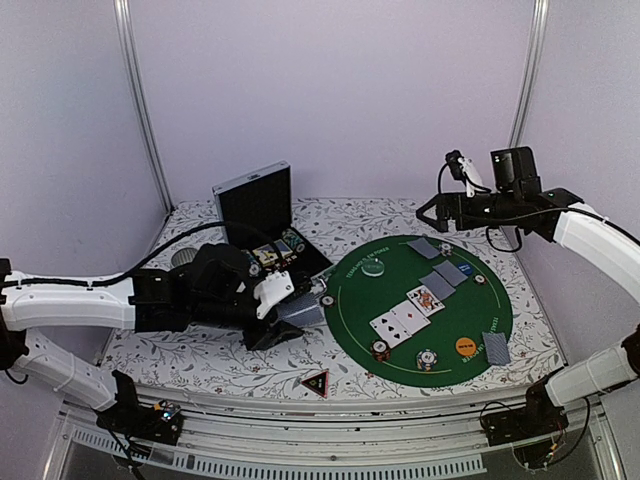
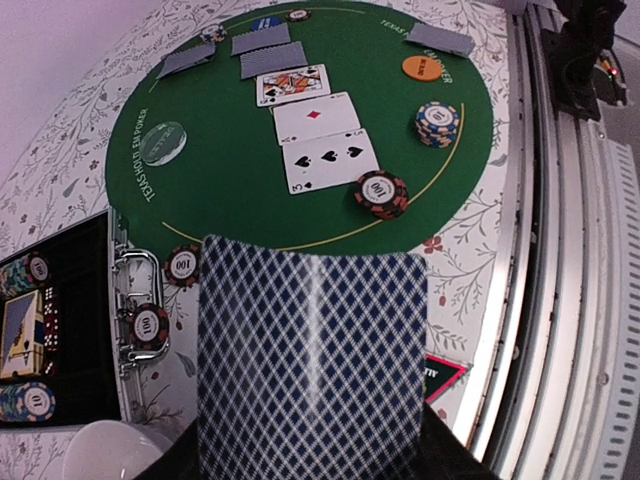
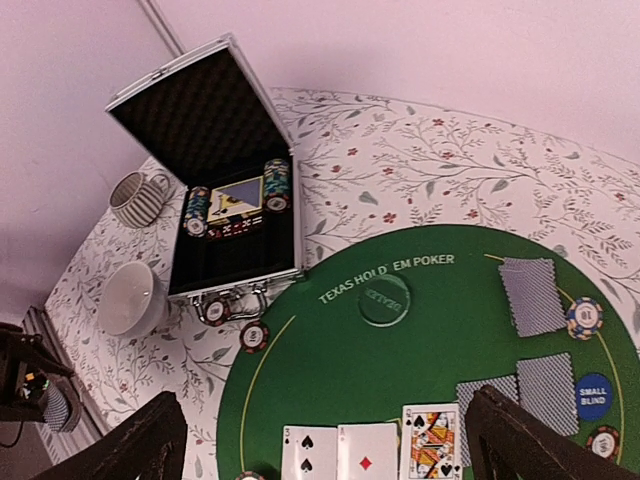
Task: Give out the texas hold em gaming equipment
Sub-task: Pick up the all-in button from the center of the board, then place the all-in button in the big blind area.
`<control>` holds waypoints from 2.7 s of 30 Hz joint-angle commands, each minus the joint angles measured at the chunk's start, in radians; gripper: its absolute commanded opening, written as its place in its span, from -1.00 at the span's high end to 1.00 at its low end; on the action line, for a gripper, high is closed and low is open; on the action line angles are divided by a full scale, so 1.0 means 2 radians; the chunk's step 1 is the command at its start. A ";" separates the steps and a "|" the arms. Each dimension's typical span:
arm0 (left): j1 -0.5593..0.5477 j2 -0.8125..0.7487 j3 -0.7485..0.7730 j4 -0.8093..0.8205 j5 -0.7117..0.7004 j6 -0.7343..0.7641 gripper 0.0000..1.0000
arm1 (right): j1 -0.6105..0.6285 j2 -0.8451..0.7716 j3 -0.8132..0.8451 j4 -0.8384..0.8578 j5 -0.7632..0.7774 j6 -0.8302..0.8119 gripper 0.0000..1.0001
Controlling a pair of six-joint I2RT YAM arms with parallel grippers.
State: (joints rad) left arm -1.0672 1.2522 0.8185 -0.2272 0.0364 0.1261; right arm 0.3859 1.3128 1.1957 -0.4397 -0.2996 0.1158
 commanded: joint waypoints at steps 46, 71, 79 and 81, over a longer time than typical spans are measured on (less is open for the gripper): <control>0.057 -0.161 -0.054 -0.060 -0.097 -0.098 -0.04 | 0.437 0.420 0.189 -0.187 0.135 0.012 -0.63; 0.059 -0.171 -0.065 -0.050 -0.096 -0.086 -0.03 | 0.427 0.342 0.220 -0.192 0.147 0.014 0.16; 0.060 -0.177 -0.065 -0.049 -0.099 -0.078 -0.03 | 0.344 0.257 0.154 -0.185 0.145 0.025 0.13; 0.060 -0.177 -0.064 -0.047 -0.097 -0.074 -0.03 | 0.310 0.233 0.126 -0.183 0.152 0.030 0.14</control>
State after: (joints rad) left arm -0.9615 0.9154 0.6926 -0.3561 -0.1654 -0.0479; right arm 1.1152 1.8626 1.5349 -0.8089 -0.0166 0.1474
